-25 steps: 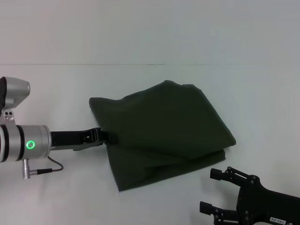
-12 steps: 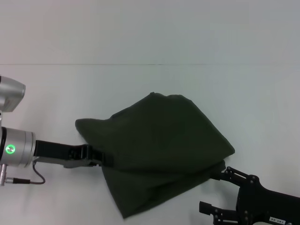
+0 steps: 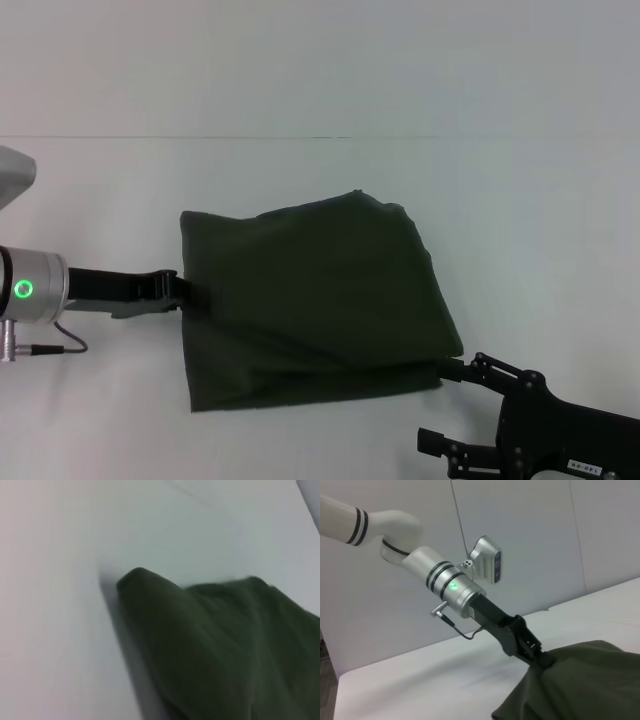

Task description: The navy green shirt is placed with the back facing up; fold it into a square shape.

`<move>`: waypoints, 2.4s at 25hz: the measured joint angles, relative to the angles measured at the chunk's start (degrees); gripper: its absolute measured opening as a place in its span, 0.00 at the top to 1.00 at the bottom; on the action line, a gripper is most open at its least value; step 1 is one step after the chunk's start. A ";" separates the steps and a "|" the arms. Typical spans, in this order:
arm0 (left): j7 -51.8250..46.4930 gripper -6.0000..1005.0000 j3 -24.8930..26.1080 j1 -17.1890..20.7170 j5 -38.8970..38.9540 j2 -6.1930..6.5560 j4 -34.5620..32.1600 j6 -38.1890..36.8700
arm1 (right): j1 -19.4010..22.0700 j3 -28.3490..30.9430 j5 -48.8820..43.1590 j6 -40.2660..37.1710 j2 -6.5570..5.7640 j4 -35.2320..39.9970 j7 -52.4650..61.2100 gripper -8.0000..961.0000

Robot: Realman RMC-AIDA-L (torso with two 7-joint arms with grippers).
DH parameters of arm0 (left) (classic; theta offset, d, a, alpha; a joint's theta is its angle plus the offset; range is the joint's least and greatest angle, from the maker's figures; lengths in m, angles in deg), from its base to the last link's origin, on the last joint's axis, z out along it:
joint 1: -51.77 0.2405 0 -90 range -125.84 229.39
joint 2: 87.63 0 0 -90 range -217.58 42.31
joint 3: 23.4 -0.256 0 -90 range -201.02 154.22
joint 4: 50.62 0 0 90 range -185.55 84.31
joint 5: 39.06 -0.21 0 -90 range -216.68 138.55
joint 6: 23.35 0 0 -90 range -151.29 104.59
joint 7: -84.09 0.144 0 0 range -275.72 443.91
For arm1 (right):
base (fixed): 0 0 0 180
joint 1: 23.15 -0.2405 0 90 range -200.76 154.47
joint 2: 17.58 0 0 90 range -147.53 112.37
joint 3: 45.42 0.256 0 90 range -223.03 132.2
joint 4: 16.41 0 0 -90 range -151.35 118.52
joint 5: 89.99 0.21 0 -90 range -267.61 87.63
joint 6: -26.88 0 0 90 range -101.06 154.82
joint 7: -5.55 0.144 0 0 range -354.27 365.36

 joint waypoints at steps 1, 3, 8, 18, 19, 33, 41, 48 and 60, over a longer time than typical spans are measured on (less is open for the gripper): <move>0.00 0.88 0.01 0.00 0.09 -0.16 -0.12 0.73 | -0.09 0.00 -0.01 -0.05 0.02 -0.02 -0.03 0.02; 0.02 0.88 0.02 -0.08 0.11 -0.72 -0.44 2.00 | -0.24 -0.03 -0.05 -0.10 0.07 -0.07 -0.02 0.02; 0.49 0.89 1.21 0.78 0.77 -1.74 -2.57 1.28 | -0.42 -0.06 -0.09 -0.19 0.06 -0.14 -0.01 0.02; 12.97 0.73 10.43 7.01 4.37 -4.60 -12.70 -11.79 | -0.63 0.03 0.00 -0.57 0.06 0.24 -0.23 0.02; 14.91 0.71 11.00 7.53 4.72 -4.62 -13.12 -12.91 | -0.68 0.12 0.04 -0.56 0.06 0.27 -0.25 0.02; 54.93 0.34 14.71 19.23 9.00 -8.05 -18.80 -31.26 | 0.89 4.95 1.18 -0.45 0.13 -0.27 -5.67 0.02; 64.16 0.07 14.76 24.76 8.69 -10.76 -18.01 -31.65 | 4.63 10.59 1.01 1.02 0.06 -0.33 -6.71 0.02; 64.44 0.04 14.79 25.42 8.21 -10.58 -16.74 -31.54 | 5.08 10.48 0.22 1.71 0.06 -0.33 -7.87 0.02; 64.63 0.04 14.85 24.94 8.26 -10.95 -16.09 -31.25 | 4.74 10.07 -0.43 2.76 0.01 -0.61 -8.23 0.02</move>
